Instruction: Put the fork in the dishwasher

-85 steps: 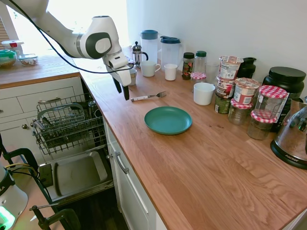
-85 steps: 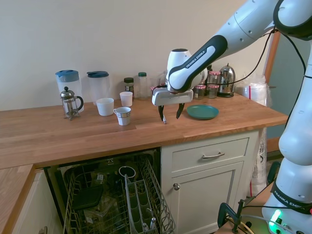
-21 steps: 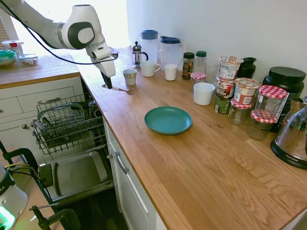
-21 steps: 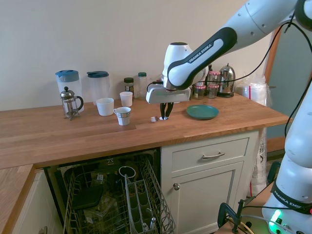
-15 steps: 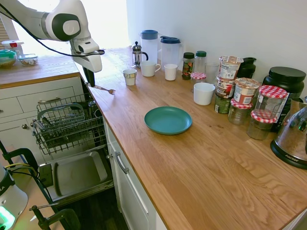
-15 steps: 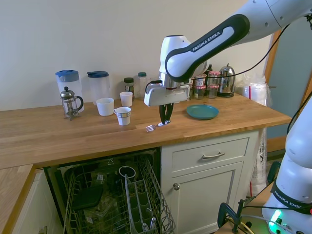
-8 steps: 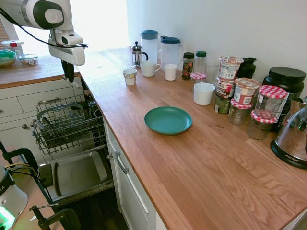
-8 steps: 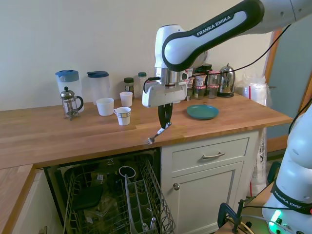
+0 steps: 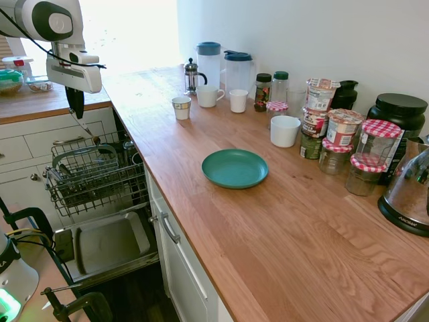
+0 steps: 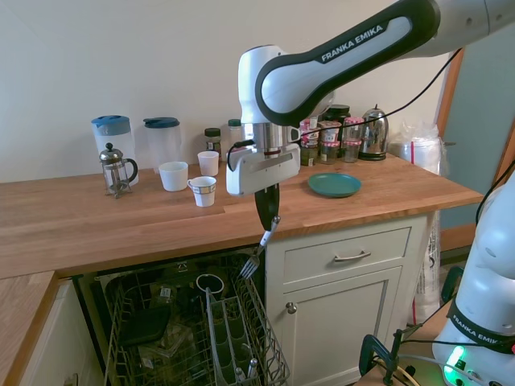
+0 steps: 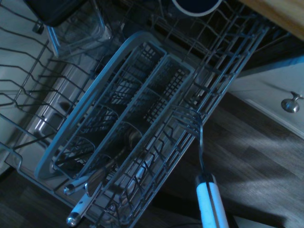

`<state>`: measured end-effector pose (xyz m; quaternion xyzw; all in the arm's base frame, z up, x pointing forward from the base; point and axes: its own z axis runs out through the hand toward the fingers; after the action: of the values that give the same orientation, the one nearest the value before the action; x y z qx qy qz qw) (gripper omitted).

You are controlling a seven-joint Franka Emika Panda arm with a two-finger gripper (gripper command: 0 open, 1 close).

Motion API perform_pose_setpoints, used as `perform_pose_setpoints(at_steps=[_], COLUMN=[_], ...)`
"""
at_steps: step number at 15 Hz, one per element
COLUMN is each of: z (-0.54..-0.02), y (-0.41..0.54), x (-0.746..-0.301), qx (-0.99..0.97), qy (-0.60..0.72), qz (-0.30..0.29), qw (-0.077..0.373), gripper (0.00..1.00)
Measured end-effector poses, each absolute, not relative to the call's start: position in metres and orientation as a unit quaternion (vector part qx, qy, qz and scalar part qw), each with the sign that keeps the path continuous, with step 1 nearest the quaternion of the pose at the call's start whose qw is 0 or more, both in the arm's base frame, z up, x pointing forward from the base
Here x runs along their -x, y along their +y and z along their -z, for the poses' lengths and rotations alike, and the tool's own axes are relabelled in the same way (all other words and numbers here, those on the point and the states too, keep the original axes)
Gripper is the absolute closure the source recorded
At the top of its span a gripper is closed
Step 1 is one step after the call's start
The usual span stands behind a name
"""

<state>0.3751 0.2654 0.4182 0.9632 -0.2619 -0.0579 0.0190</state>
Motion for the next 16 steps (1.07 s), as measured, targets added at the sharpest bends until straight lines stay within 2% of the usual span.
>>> perform_pose_setpoints(at_steps=[3,7,11,16], z=[-0.399,-0.392,-0.383,-0.375], y=[0.276,0.298,0.312,0.352], x=[-0.386,-0.393,-0.391,-0.382], qx=[-0.965,-0.967,-0.967,-0.964], qy=[-0.253,-0.242,-0.235,-0.233], qz=[0.064,0.067,0.079,0.083], qw=[0.043,0.047,0.060,0.097], gripper=[1.00,1.00,1.00,1.00])
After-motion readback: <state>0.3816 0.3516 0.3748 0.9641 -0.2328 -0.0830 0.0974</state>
